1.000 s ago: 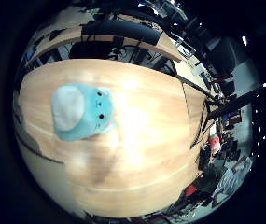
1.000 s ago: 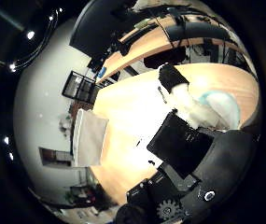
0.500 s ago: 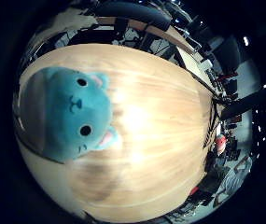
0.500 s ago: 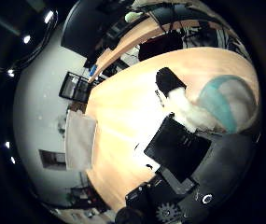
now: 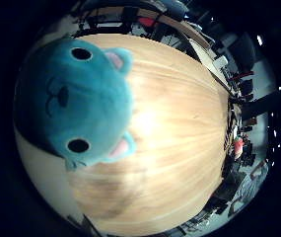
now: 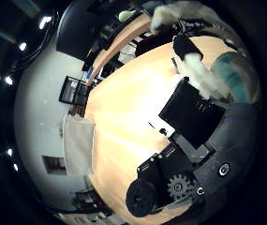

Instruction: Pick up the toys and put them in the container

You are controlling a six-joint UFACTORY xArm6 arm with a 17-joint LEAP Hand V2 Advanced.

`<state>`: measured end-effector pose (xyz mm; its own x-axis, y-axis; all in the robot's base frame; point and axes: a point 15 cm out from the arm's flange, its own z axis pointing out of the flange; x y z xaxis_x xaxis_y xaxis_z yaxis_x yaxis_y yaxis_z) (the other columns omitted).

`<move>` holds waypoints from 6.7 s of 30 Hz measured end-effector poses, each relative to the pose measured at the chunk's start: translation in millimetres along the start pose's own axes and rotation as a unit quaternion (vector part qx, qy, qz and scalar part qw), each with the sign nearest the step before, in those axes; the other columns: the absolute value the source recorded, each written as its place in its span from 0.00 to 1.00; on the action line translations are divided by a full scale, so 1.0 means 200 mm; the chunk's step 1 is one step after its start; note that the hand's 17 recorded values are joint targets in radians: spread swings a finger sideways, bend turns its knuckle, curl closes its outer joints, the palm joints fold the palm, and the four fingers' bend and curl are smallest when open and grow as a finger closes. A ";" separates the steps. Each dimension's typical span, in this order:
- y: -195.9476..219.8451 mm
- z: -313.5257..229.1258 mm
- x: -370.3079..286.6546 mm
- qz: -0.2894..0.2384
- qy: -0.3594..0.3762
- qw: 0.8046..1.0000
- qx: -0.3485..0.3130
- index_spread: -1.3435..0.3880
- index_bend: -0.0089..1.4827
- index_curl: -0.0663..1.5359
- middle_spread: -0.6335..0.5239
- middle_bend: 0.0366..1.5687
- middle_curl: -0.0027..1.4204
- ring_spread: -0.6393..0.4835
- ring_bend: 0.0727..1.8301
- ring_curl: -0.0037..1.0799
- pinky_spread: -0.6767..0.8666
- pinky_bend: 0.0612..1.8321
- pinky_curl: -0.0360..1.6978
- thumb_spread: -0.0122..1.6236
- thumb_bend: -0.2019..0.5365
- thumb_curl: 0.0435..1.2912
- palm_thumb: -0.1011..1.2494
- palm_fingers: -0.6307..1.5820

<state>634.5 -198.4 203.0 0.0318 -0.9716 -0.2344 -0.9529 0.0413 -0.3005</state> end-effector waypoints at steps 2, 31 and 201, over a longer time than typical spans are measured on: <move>-0.01 -0.02 0.01 0.009 -0.009 1.000 0.009 0.45 0.60 0.53 0.18 0.65 0.50 0.31 0.68 0.45 0.26 0.74 0.18 0.57 0.36 0.48 0.72 0.89; -0.05 -1.08 -0.88 -0.120 -0.186 0.969 0.106 0.63 0.86 0.64 0.36 0.87 0.67 0.37 0.80 0.68 0.29 0.81 0.30 0.59 0.28 0.69 0.79 0.79; 1.46 -1.32 -2.63 -0.440 -0.224 0.869 -0.035 0.65 0.87 0.61 0.37 0.83 0.71 0.37 0.78 0.75 0.28 0.77 0.37 0.60 0.26 0.94 0.77 0.79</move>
<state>259.1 262.5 483.0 0.8567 -0.4314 -0.2827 -0.5156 -0.7008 -0.4929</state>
